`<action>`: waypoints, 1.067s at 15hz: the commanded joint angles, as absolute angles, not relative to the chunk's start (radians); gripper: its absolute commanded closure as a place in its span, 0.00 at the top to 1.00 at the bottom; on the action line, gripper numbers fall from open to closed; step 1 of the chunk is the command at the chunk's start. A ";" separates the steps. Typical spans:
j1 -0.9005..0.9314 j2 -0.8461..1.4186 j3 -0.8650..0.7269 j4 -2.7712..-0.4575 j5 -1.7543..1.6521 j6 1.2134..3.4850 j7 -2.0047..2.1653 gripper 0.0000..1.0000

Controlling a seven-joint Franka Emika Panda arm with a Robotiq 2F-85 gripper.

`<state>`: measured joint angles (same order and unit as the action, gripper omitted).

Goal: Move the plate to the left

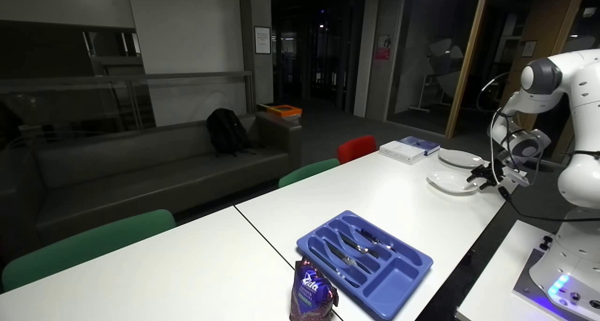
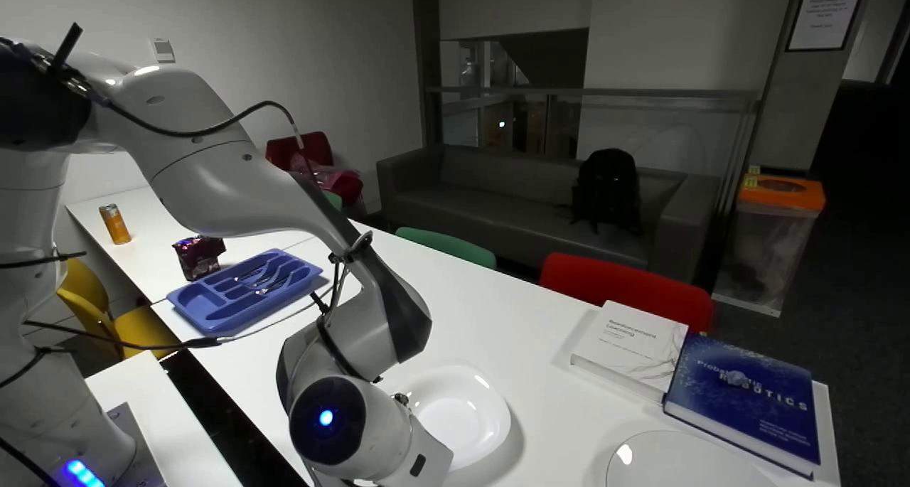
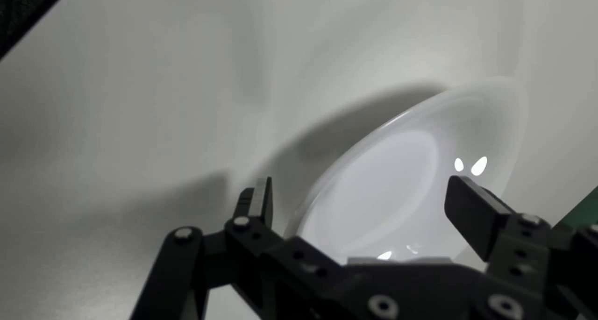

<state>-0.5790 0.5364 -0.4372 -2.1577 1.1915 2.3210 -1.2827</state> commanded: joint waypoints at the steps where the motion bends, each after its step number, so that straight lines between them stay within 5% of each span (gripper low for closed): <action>1: -0.600 0.529 -0.415 -2.159 1.178 2.330 -1.276 1.00; 16: -0.602 0.476 -0.410 -2.220 1.239 2.332 -1.258 1.00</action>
